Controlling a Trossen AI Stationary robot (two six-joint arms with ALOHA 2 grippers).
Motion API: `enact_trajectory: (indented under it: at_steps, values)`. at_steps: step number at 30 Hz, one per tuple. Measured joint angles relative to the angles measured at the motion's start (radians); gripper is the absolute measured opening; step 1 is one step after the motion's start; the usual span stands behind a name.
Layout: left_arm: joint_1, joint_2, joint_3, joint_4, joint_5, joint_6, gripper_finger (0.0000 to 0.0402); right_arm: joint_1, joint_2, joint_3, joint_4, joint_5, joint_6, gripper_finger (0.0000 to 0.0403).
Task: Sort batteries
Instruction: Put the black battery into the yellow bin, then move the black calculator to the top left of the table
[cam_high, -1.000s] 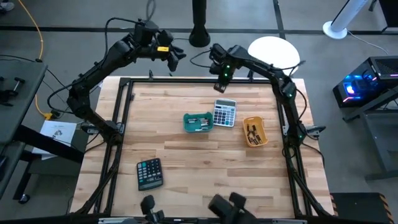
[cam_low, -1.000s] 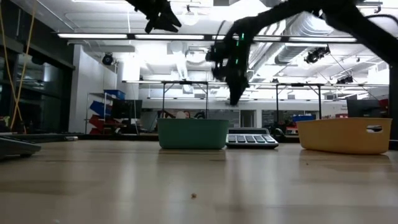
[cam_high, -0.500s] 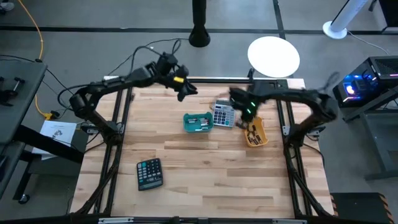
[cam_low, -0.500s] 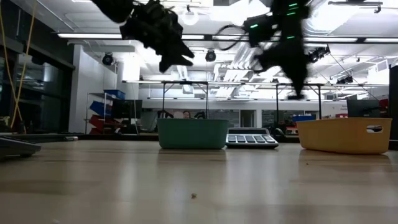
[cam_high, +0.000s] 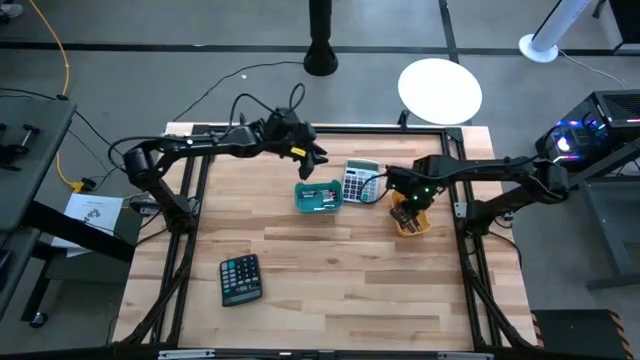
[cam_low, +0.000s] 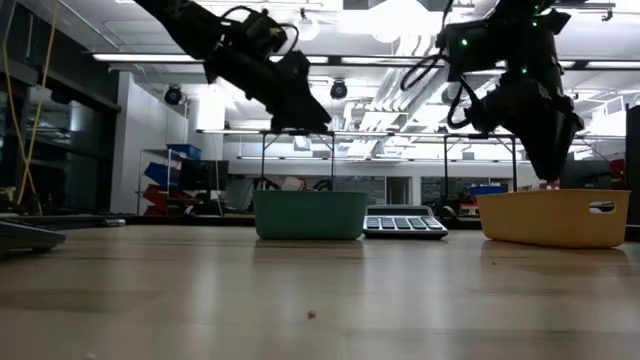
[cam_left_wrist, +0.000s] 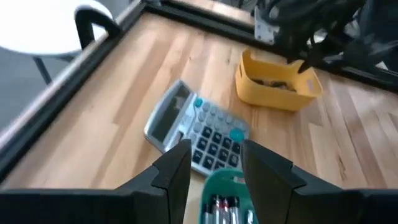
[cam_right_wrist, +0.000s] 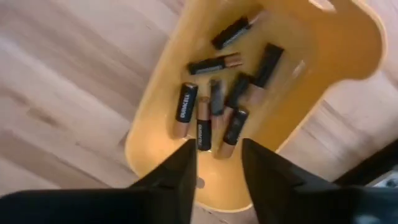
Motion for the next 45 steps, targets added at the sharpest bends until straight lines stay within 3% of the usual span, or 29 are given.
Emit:
enact_trajectory:
  at_steps: [4, 7, 9, 11, 15, 19, 23, 28, 35, 45]
  values:
    - [-0.01, 0.01, 0.0, -0.082, 0.01, -0.025, 0.0131, -0.007, 0.0, 0.063, -0.002, -0.002, -0.134, 0.0161]
    - [-0.016, -0.03, -0.001, -0.231, 0.052, -0.031, 0.0122, -0.007, 0.0, 0.123, 0.005, 0.096, -0.212, 0.0173]
    - [-0.037, -0.081, 0.0, -0.378, 0.051, -0.014, 0.0095, -0.011, -0.001, 0.155, 0.013, 0.177, -0.282, 0.0175]
    - [-0.073, -0.138, -0.001, -0.567, 0.031, -0.029, 0.0039, -0.028, -0.001, 0.17, 0.047, 0.219, -0.354, 0.0175]
    - [-0.23, -0.269, -0.071, -0.809, -0.028, -0.185, 0.001, -0.089, 0.0, 0.164, 0.193, 0.199, -0.442, 0.0176]
    - [-0.481, -0.41, -0.171, -0.903, -0.036, -0.491, 0.0002, -0.148, 0.002, 0.153, 0.339, 0.12, -0.49, 0.0176]
    - [-0.747, -0.496, -0.223, -0.851, -0.066, -0.785, 0.0001, -0.183, 0.002, 0.153, 0.412, 0.068, -0.517, 0.0177]
    - [-0.965, -0.479, -0.319, -0.655, -0.096, -0.892, 0.0, -0.194, 0.002, 0.153, 0.419, 0.027, -0.505, 0.0177]
    - [-1.003, -0.4, -0.477, -0.582, -0.147, -0.99, 0.0, -0.153, 0.002, 0.153, 0.431, -0.029, -0.304, 0.0177]
    - [-1.09, -0.4, -0.597, -0.284, -0.141, -0.949, 0.0, 0.01, 0.002, 0.153, 0.495, -0.057, 0.043, 0.0177]
